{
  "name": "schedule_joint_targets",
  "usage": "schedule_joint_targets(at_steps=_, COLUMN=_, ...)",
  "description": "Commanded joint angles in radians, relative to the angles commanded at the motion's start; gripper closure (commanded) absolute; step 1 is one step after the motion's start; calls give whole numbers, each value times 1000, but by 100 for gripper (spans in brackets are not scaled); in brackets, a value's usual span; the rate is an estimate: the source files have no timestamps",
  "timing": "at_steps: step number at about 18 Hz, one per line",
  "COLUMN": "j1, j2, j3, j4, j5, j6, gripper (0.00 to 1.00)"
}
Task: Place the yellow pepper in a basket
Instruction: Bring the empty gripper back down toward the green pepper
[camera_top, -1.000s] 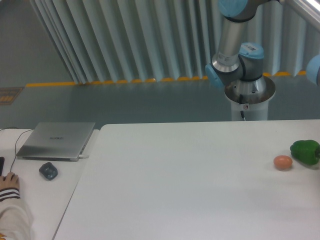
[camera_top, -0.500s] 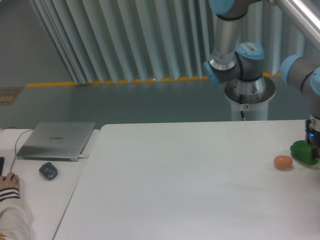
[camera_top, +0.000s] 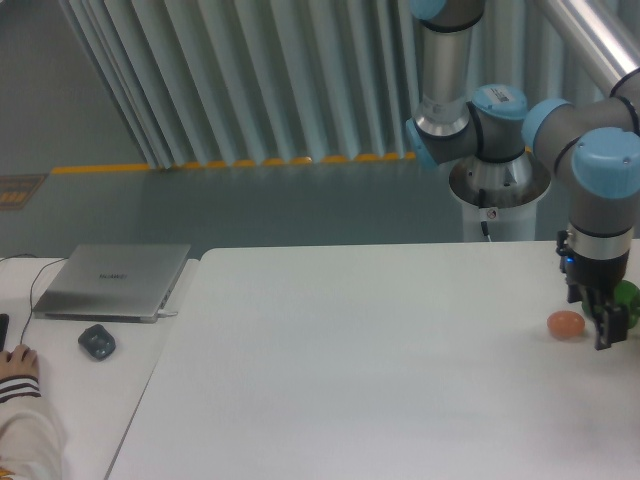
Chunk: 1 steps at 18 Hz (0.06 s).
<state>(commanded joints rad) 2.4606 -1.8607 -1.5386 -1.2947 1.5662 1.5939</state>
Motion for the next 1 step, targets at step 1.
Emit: schedule_joint_targets(at_steps=1, j1=-8, j2=0, j3=0, j4=0, j5=0, j6=-2, gripper=0)
